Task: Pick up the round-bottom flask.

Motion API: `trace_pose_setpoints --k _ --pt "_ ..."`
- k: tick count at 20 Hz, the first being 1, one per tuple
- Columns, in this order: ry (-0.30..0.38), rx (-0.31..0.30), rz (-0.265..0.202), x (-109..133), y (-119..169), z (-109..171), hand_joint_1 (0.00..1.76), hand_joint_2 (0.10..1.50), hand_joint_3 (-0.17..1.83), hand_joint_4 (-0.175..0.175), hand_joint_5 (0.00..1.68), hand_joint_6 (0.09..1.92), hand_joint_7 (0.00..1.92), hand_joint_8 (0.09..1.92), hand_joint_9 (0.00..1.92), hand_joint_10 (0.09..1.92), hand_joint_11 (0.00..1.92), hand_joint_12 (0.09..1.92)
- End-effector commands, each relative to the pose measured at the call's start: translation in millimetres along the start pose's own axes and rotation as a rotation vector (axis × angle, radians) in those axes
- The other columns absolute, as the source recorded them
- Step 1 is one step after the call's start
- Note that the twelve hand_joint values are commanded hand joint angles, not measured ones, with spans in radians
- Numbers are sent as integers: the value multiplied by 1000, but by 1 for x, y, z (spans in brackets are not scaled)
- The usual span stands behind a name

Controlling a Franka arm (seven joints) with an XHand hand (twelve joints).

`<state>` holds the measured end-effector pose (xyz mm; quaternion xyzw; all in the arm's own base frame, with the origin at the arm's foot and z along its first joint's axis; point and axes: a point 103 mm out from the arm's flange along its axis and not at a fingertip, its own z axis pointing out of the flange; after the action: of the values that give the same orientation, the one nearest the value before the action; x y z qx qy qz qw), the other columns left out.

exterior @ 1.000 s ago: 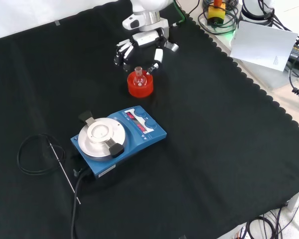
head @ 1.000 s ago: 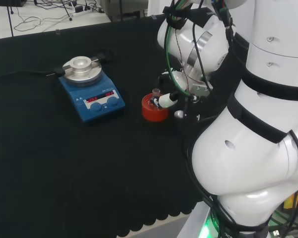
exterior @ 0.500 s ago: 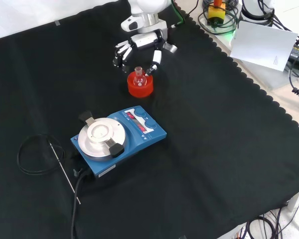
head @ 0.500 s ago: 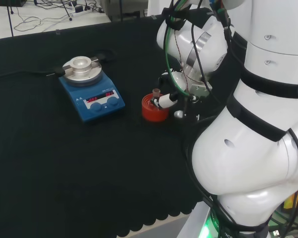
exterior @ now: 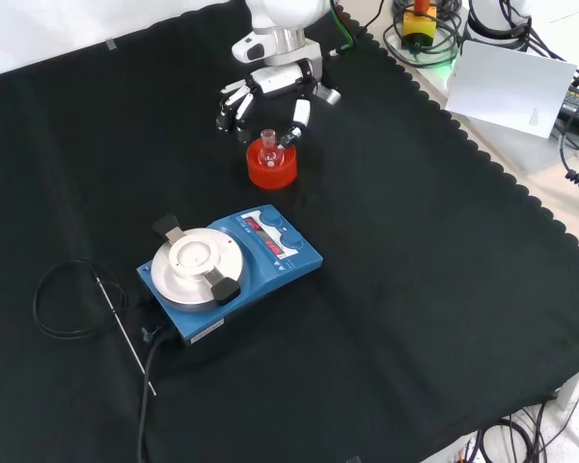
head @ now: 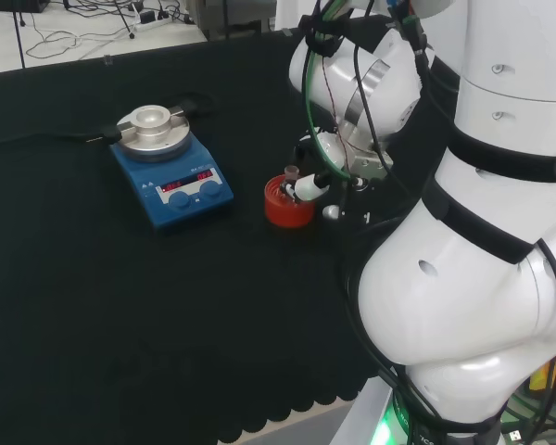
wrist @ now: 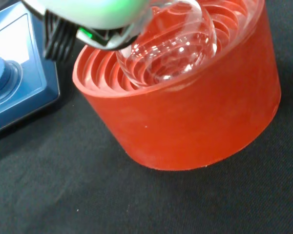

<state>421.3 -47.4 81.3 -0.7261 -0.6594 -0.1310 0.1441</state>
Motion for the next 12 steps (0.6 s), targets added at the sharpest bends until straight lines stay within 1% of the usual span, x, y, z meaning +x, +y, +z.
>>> trace_pose_setpoints --k 1,6,12 --pt "-8 -7 4 0 3 -1 948 594 682 -76 753 782 257 671 427 686 46 1421" --pt "-15 -10 12 -2 4 -2 960 620 678 -77 802 783 274 679 447 682 71 1418" --pt "-6 0 -1 -3 5 -3 940 655 662 -79 828 764 291 685 467 674 91 1409"
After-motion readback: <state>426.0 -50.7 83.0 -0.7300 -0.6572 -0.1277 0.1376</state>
